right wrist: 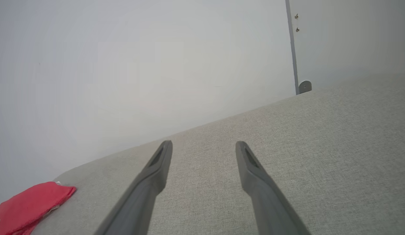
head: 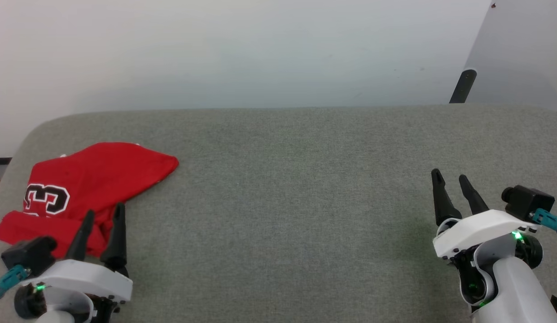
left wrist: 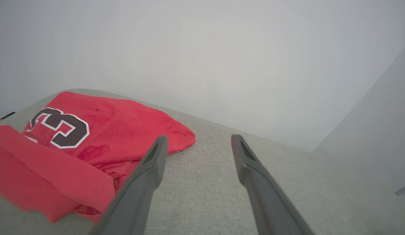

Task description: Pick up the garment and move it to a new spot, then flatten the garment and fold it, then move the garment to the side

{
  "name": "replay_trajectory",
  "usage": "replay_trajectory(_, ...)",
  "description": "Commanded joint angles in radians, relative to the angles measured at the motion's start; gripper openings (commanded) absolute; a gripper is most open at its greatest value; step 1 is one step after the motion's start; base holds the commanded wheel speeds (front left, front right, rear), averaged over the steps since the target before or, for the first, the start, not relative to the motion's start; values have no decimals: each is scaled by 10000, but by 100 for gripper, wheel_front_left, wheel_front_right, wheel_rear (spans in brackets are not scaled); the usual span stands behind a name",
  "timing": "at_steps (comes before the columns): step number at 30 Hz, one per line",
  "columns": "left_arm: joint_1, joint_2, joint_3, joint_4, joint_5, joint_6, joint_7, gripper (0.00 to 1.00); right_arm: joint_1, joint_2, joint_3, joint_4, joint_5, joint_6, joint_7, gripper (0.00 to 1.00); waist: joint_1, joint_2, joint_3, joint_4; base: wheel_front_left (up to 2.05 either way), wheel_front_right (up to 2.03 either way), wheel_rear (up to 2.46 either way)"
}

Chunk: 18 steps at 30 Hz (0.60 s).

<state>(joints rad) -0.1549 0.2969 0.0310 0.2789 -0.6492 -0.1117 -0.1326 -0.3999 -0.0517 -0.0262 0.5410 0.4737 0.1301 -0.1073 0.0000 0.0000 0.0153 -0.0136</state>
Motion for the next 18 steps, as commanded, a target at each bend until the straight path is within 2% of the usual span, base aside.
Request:
replay_trajectory(1,-136,138,41,-91,331,-50,-99,100,-265,15,29,-88,-372,5,-106,100,0,0,9,-17,0,0,0)
replay_trajectory(11,-122,237,4,6,1273,-143,-353,100,-402,15,214,-28,-1598,6,-270,100,0,0,5,-64,0,0,0)
replay_trajectory(18,-148,326,147,148,1554,-181,-525,100,-492,14,267,16,-2310,7,-409,100,0,0,17,-124,0,0,0)
